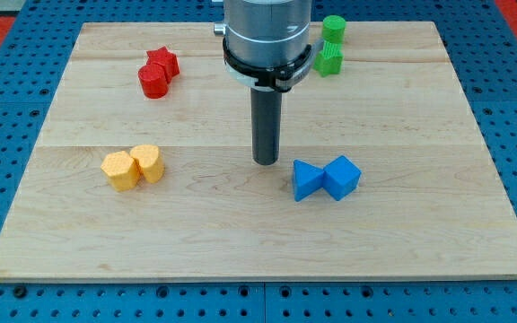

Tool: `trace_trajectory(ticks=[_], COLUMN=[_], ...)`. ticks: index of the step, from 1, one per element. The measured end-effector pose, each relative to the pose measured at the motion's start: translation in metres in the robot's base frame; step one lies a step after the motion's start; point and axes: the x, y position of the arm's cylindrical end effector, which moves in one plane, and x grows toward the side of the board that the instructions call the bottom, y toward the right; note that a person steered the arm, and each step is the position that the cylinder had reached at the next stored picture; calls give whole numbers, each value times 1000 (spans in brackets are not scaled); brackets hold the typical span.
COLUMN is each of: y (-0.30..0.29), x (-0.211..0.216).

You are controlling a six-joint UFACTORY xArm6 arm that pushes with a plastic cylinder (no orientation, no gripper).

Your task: Point your arm towards the green circle

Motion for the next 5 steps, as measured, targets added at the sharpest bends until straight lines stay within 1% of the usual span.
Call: trace_trajectory(ticks=[1,2,3,4,5], y=[53,131,183,186,190], x=[-27,-83,-99,-156,-201])
